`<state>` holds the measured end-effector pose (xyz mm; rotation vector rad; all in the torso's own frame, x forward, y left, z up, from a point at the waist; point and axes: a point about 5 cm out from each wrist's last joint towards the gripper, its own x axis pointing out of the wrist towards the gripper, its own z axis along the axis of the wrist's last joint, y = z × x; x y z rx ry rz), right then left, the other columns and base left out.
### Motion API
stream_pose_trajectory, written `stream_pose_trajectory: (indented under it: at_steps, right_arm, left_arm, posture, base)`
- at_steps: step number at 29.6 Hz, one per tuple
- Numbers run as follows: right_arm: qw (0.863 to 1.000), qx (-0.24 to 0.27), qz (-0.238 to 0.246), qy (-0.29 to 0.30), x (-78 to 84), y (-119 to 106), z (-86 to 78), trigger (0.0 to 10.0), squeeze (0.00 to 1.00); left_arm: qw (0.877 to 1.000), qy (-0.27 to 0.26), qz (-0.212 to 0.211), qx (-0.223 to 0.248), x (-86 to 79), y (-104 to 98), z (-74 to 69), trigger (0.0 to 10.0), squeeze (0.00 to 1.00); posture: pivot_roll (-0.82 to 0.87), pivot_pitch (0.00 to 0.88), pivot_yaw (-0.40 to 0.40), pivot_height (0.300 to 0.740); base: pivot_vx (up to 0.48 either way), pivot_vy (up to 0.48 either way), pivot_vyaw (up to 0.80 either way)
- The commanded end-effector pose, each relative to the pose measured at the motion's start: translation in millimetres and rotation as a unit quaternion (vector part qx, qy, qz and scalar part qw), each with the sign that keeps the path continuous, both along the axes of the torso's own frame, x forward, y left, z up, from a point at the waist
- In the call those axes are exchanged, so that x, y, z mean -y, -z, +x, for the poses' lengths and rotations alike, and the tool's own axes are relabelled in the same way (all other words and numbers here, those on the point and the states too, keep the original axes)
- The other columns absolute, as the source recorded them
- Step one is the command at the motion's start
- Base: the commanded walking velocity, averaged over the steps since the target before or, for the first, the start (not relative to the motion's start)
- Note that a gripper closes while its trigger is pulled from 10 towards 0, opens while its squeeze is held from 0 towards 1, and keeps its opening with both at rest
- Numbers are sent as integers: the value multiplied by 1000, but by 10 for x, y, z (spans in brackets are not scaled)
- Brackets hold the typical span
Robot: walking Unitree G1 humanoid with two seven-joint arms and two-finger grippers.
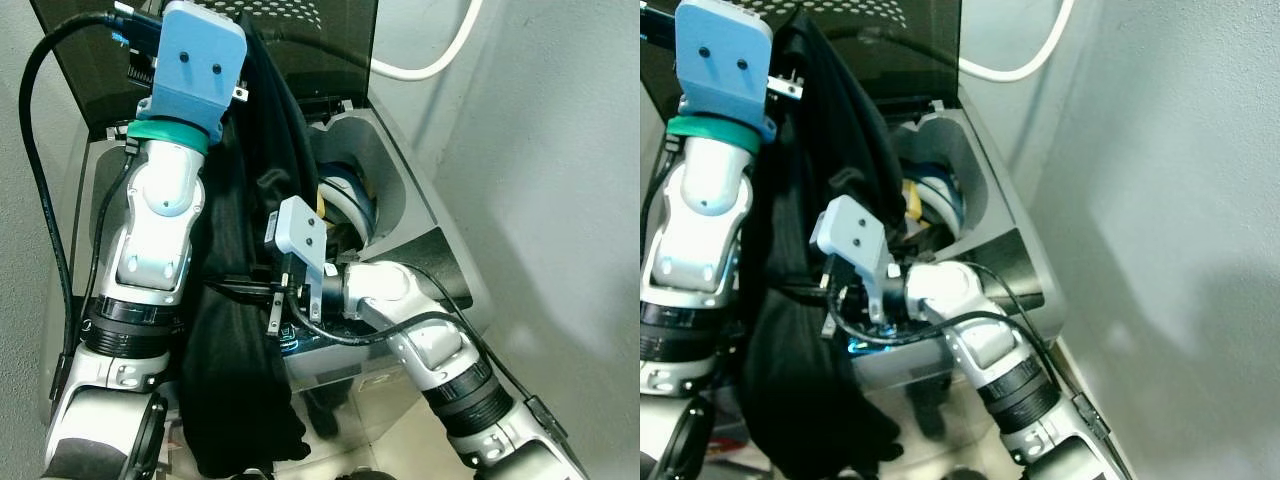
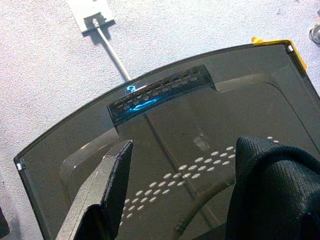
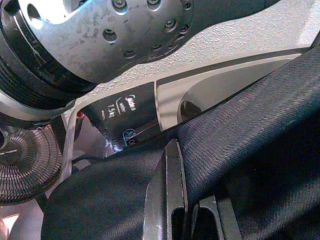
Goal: Clothes washing
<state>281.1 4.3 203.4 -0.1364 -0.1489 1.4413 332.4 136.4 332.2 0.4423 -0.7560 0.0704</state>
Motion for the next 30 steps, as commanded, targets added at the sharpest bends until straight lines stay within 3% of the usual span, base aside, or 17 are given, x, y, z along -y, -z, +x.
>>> stream_pose_trajectory:
  at_steps: [1, 4, 5, 6, 7, 10, 13, 14, 16, 17, 19, 20, 22, 24, 25, 29, 30]
  right_arm:
    - [1000, -7, 11, -1, 16, 0, -2, 0, 0]
    - [1000, -11, 21, -1, 20, -32, 0, 0, 0]
    - [999, -8, 45, 15, 23, -121, 41, 3686, 0]
    - [999, -8, 45, 15, 23, -121, 41, 3686, 0]
    - [997, -1, 71, 41, 28, -232, 105, 10000, 0]
    - [986, 27, 121, 110, 68, -471, 268, 10000, 0]
    - [976, 58, 137, 156, 127, -598, 368, 10000, 0]
    - [959, 90, 159, 216, 237, -753, 495, 10000, 0]
    - [945, 110, 173, 253, 316, -856, 569, 10000, 0]
    - [945, 110, 173, 253, 316, -856, 569, 10000, 0]
    - [902, 162, 212, 338, 492, -1146, 727, 10000, 0]
    - [902, 162, 212, 338, 492, -1146, 727, 10000, 0]
    - [878, 187, 238, 371, 525, -1351, 791, 10000, 0]
    - [878, 187, 238, 371, 525, -1351, 791, 10000, 0]
    - [867, 202, 261, 375, 417, -1572, 821, 10000, 0]
    - [864, 205, 267, 375, 386, -1626, 826, 10000, 0]
    - [861, 192, 306, 358, 259, -1814, 800, 10000, 0]
  left_arm:
    - [1000, -1, 0, 15, 2, -62, -17, 10000, 0]
    - [1000, -1, 0, 15, 5, -60, -18, 10000, 0]
    - [1000, -1, 1, 16, 7, -58, -20, 10000, 0]
    - [1000, -1, 1, 16, 7, -58, -20, 10000, 0]
    - [1000, 0, 1, 16, 9, -56, -21, 10000, 0]
    - [1000, 0, 1, 17, 11, -57, -26, 10000, 0]
    - [1000, 0, 1, 20, 13, -64, -31, 10000, 0]
    - [1000, -2, 2, 23, 12, -72, -36, 10000, 0]
    - [1000, -3, 2, 26, 11, -77, -40, 10000, 0]
    - [1000, -3, 2, 26, 11, -77, -40, 10000, 0]
    - [1000, -1, 4, 23, 20, -48, -44, 10000, 0]
    - [1000, -1, 4, 23, 20, -48, -44, 10000, 0]
    - [1000, 4, 5, 15, 44, -4, -43, 10000, 0]
    - [1000, 4, 5, 15, 44, -4, -43, 10000, 0]
    - [999, 33, 13, -10, 119, 80, -37, 10000, 0]
    - [999, 41, 15, -16, 139, 102, -37, 10000, 0]
    - [994, 98, 28, -45, 281, 227, -99, 10000, 0]
  posture:
    - [-45, 0, 59, 740]
    - [-45, 0, 59, 740]
    - [-44, 0, 59, 740]
    - [-44, 0, 59, 740]
    - [-44, 0, 59, 740]
    - [-43, 0, 59, 740]
    - [-40, 0, 57, 740]
    - [-41, 0, 55, 740]
    - [-41, 0, 55, 740]
    - [-41, 0, 55, 740]
    - [-48, 0, 54, 740]
    - [-48, 0, 54, 740]
    - [-51, 0, 53, 740]
    - [-51, 0, 53, 740]
    - [-59, 0, 54, 740]
    - [-59, 0, 54, 740]
    - [-59, 0, 41, 740]
  base:
    - [0, 0, 0]
    - [0, 0, 0]
    - [0, 0, 0]
    - [0, 0, 0]
    - [0, 0, 0]
    - [0, 0, 0]
    - [0, 0, 0]
    - [0, 0, 0]
    - [0, 0, 0]
    - [0, 0, 0]
    - [0, 0, 0]
    - [0, 0, 0]
    - [0, 0, 0]
    - [0, 0, 0]
    - [0, 0, 0]
    - [0, 0, 0]
    - [0, 0, 0]
